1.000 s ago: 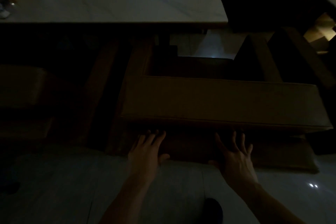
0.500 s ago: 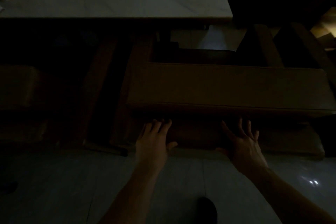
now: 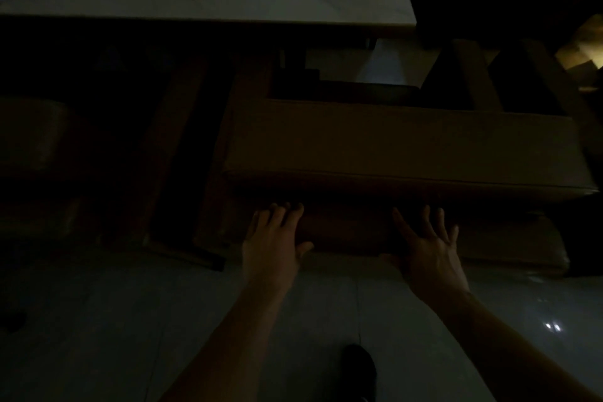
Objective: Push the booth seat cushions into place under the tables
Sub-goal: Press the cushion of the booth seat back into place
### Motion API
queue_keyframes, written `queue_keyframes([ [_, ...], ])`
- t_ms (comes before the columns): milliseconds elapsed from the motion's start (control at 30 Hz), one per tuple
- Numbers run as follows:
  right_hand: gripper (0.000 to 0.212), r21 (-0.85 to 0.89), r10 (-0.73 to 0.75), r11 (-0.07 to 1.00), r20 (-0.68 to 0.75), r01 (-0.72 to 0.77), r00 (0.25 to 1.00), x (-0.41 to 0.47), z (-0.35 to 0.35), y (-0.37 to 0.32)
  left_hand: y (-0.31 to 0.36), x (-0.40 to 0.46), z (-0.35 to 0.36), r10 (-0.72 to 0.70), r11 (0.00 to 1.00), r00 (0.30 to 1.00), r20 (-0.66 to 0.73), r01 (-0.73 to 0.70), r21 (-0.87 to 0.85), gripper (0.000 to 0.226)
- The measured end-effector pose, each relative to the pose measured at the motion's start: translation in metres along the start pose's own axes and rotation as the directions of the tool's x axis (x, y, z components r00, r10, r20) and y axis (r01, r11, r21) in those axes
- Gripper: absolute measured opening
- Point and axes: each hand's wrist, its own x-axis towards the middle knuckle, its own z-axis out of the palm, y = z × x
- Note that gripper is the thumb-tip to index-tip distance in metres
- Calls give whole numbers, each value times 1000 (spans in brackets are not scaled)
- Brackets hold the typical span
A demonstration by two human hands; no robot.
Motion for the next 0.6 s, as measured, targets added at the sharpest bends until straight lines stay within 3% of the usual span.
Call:
queue_keyframes([
  [600,89,-158,22,987,97,-7,995,-6,2,0,6,-4,-2,-60,998,989,138,63,-15,71],
])
